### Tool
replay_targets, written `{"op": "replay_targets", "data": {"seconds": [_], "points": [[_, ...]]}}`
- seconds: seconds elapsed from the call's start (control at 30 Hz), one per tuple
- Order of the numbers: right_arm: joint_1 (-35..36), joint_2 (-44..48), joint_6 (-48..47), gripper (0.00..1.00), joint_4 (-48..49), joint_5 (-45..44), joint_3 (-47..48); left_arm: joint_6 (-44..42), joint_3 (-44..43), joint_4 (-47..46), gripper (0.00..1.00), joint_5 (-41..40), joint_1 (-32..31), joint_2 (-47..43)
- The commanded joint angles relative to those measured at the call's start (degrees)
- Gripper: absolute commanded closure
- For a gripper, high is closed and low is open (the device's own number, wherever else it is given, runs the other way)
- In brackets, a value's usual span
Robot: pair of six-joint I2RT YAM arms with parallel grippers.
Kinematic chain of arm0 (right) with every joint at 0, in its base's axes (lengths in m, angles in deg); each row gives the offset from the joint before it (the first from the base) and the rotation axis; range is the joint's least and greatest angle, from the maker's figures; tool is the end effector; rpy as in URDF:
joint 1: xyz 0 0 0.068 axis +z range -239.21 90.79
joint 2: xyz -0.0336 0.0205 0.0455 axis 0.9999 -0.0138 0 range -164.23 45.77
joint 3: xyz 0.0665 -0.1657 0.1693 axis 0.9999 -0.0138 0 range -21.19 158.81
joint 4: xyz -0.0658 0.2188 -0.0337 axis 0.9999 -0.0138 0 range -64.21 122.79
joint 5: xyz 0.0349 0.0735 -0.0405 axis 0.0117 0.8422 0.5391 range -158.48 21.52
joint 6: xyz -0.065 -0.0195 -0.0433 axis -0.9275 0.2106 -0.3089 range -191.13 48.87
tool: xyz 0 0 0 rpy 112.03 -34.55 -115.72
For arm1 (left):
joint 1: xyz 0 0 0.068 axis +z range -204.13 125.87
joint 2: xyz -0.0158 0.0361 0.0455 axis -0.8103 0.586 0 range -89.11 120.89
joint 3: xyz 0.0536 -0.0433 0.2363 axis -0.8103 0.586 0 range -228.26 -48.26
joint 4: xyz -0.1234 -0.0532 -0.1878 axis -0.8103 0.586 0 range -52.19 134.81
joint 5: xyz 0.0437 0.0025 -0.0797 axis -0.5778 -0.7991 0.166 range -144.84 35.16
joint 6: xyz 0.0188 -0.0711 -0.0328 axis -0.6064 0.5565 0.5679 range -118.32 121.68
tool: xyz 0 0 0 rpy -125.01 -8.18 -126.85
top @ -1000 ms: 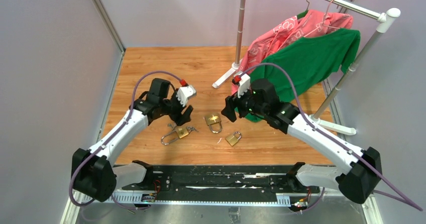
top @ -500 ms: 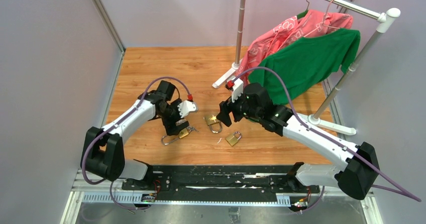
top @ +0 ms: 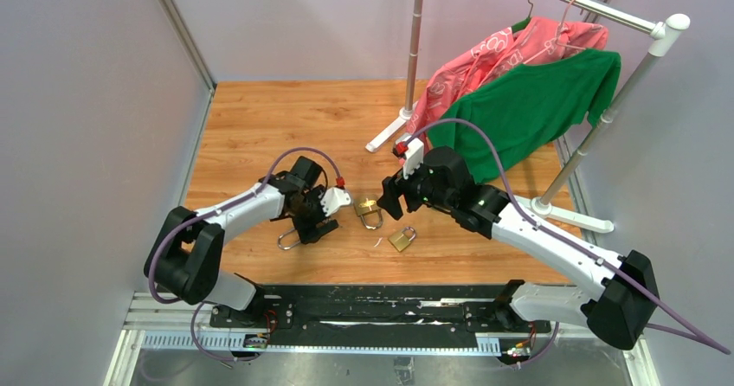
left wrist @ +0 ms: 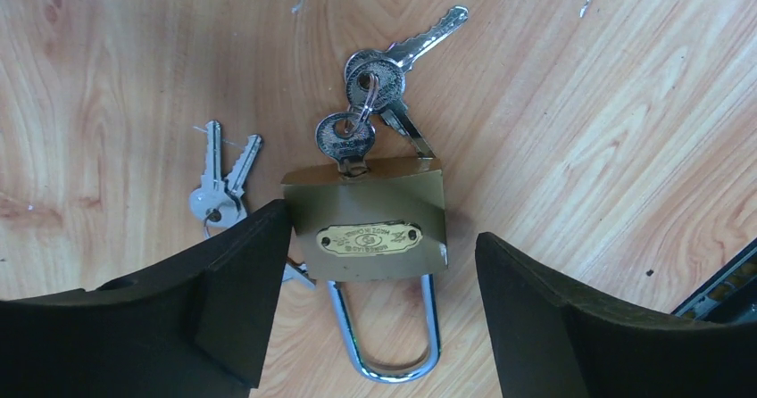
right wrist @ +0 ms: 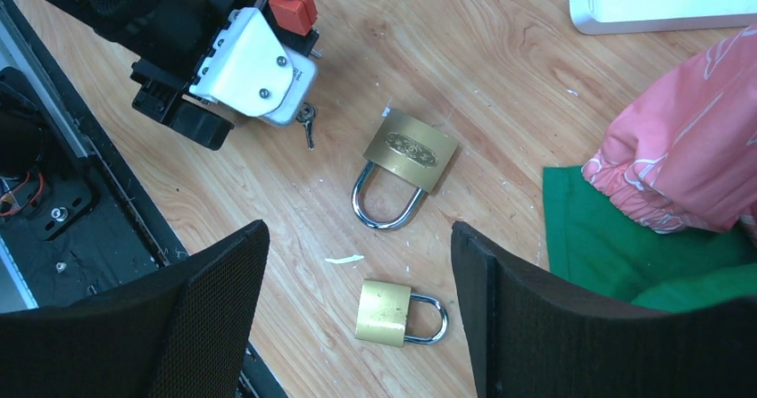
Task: Lock with the key
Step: Pick up the lock from the center of the board.
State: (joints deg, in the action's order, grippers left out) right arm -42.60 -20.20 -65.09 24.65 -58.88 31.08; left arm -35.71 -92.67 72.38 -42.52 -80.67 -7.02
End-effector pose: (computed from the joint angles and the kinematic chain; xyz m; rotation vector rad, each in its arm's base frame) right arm 0.1814 0.2089 0.2842 -0.8090 1.8577 0.7592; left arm 0.2039 -0.1184 0.1302 1.5236 2.3523 -0.2597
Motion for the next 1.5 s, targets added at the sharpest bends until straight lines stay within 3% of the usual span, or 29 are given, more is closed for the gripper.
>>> {"op": "replay_targets", "data": {"seconds": [0.0, 0.33, 0.5, 0.67, 0.7, 0.73, 0.93, 1.1, 1.23, 1.47], "points": [[0.7, 1.0, -1.0, 0.23, -0.9, -1.2, -0.6, 3.0, 1.3, -2.9, 0.22, -1.2, -1.3, 0.1], [0.7, 1.2, -1.5, 0.23, -1.2, -1.8, -0.7, 5.3, 3.0, -7.9, 0.24, -4.0, -1.6, 3.3], [0.7, 2.6, -1.8, 0.23, -2.0, -2.6, -0.9, 1.6, 4.3, -4.8, 0.45, -4.3, -1.7, 3.4], [0.7, 4.3, -2.4, 0.23, -1.6, -3.7, -1.8, 0.3, 4.5, -2.9, 0.79, -2.4, -1.7, 0.4], [0.7, 4.3, -2.2, 0.22, -1.2, -3.7, -2.0, 0.1, 4.3, -2.2, 0.95, -1.7, -1.7, 0.1], [0.7, 3.6, -1.8, 0.22, -0.9, -3.9, -2.1, 0.2, 3.8, -1.5, 1.00, -0.8, -1.7, -0.2], [-2.0, -0.7, 9.8, 0.22, 0.2, -6.1, -0.6, -1.2, -1.4, 0.8, 1.00, 4.1, -2.4, -7.8], [-5.6, -1.7, 18.6, 0.24, 9.1, -1.1, -3.5, -3.7, 1.8, -7.3, 1.00, 9.3, -5.4, -17.1], [-5.5, -7.9, 26.1, 0.25, 18.0, 5.9, -5.8, -3.4, 2.8, -13.2, 1.00, 9.0, -6.7, -16.1], [-3.8, -18.1, 29.7, 0.25, 21.1, 12.8, 0.1, -6.2, 2.0, -20.3, 1.00, 9.0, -8.3, -14.8]]}}
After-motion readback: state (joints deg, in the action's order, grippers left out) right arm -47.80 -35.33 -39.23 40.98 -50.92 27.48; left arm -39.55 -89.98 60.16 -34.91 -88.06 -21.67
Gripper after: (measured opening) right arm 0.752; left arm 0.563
